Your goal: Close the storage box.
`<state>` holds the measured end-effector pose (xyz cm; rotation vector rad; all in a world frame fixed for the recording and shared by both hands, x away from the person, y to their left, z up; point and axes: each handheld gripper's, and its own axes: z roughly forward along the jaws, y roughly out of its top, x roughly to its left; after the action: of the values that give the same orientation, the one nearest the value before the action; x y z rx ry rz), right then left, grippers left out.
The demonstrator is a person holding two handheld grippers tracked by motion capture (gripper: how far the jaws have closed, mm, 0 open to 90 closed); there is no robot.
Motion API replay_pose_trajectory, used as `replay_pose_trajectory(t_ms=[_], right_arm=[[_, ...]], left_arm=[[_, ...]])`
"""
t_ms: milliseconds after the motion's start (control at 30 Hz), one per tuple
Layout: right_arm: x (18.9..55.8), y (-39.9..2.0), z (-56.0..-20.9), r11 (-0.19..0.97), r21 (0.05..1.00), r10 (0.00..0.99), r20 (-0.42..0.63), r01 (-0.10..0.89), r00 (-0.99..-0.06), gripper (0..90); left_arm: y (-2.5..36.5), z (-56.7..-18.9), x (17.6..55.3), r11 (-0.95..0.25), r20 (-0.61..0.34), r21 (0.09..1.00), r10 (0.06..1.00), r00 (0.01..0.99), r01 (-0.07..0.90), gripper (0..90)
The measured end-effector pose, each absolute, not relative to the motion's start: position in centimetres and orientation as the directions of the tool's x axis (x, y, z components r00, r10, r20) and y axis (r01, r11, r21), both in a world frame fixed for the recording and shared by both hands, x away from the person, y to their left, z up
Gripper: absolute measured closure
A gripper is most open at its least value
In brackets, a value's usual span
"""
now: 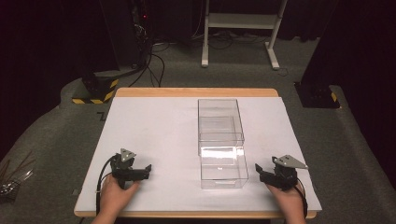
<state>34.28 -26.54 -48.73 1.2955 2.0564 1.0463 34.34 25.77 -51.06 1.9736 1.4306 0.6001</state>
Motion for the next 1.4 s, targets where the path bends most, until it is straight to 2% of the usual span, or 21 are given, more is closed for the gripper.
replay_pose_trajectory(t_ms=[1400], right_arm=[[30.5, -24.3, -43.8, 0.227, 0.892, 0.857, 0.008, 0.392, -0.515, 23.5]], left_arm=[[25.8, -51.1, 34.3, -0.220, 0.003, 0.710, 0.951, 0.310, 0.669, 0.6]])
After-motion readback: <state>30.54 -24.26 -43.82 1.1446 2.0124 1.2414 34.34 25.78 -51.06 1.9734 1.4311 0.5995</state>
